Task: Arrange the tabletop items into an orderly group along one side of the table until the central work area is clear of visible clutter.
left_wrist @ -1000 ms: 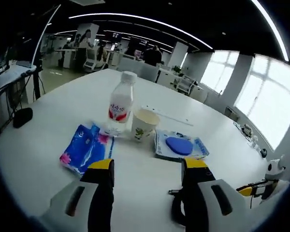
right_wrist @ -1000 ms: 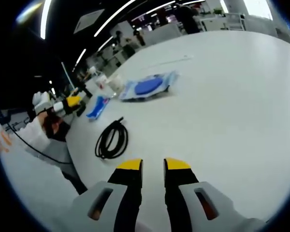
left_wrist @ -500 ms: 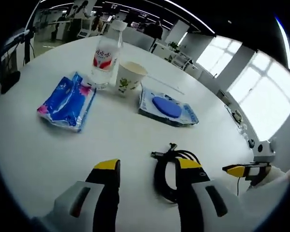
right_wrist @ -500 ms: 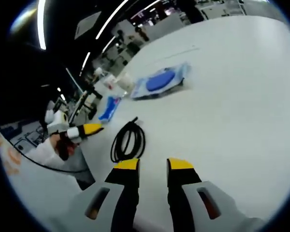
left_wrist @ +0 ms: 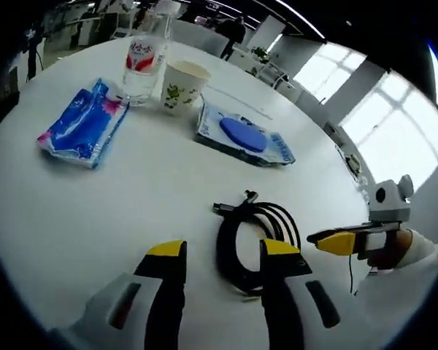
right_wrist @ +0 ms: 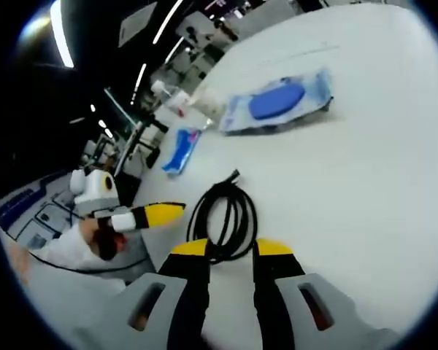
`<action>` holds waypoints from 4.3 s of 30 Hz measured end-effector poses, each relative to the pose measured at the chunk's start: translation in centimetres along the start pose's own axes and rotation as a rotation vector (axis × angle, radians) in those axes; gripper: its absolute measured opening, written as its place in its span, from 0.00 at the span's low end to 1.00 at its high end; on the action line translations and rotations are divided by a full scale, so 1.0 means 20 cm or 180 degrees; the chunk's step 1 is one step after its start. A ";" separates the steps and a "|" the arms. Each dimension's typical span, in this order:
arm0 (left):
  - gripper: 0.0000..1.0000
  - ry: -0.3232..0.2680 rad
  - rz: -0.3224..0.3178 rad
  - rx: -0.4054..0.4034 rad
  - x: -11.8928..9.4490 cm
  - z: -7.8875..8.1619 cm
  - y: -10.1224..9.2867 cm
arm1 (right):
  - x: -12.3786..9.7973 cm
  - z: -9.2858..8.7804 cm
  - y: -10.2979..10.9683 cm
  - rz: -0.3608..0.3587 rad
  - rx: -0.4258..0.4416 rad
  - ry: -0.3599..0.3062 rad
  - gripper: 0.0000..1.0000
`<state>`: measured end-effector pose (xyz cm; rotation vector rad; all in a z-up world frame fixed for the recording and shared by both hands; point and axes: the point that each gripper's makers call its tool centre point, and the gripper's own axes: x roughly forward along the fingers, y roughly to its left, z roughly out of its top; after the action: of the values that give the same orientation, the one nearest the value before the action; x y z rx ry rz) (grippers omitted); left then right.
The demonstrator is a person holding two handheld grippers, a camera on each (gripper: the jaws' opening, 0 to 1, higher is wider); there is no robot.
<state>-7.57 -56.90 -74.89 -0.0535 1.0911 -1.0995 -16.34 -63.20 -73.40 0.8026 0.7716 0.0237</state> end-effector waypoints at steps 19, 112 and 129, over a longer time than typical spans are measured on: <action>0.14 0.0318 -0.0153 -0.0129 0.01 -0.13 -0.04 | 0.13 -0.11 -0.04 -0.0331 -0.0379 0.0366 0.04; 0.65 -0.0190 -0.0267 0.0731 0.16 0.28 -0.34 | -0.62 0.03 -0.59 -0.1118 0.0329 -0.1075 0.41; 0.75 -0.0431 0.0190 0.0508 0.01 0.30 -0.02 | -0.64 -0.01 -0.56 -0.1071 0.0444 -0.1110 0.46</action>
<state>-3.43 -59.96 -71.78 0.0306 0.8762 -1.1098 -28.76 -74.95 -72.97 0.7732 0.5714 -0.4645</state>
